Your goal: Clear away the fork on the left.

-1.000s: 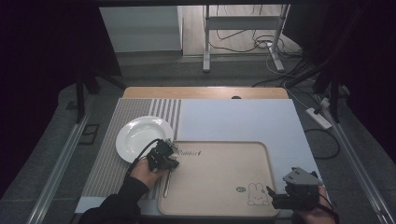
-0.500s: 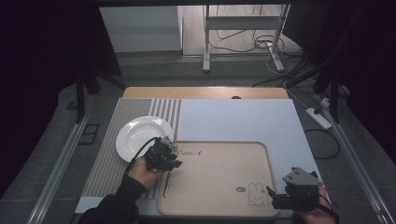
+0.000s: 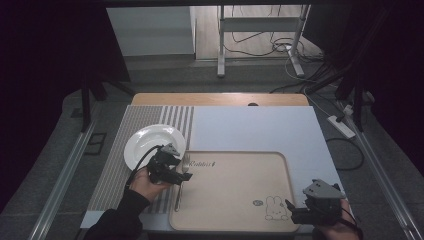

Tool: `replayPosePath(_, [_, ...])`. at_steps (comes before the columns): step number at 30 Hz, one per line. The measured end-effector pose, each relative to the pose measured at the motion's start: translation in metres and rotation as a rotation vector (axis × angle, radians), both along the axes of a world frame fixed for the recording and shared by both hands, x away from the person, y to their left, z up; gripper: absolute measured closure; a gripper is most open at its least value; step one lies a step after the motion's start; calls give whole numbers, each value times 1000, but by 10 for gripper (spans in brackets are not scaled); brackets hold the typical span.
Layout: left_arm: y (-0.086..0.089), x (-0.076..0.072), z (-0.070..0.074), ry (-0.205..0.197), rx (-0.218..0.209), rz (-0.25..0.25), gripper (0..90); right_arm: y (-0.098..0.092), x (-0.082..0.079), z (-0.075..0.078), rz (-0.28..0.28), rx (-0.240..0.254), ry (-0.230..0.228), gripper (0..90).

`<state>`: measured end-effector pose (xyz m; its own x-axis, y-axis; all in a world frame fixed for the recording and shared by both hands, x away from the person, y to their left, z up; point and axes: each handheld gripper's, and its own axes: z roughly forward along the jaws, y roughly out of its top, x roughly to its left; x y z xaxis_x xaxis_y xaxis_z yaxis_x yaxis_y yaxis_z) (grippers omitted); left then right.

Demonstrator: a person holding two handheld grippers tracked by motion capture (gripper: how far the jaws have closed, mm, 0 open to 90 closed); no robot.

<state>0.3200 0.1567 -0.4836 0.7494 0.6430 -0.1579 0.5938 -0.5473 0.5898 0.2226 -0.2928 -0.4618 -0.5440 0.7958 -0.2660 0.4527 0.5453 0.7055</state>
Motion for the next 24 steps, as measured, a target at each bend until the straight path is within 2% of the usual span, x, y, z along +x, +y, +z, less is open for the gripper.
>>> replayPosePath(3, [3,-1,1,-4,-22,-1,205,0,0,0,0,0,-1,0])
replayPosePath(7, [5,-3,3,-16,-20,9,132,0,0,0,0,1,0,0])
replayPosePath(12, [10,-4,3,-9,-27,18,68,0,0,0,0,0,0,0])
replayPosePath(15, [16,-5,3,7,-46,19,58,0,0,0,1,1,-1,0])
replayPosePath(24, [28,-10,4,10,-60,40,3,0,0,0,0,2,0,0])
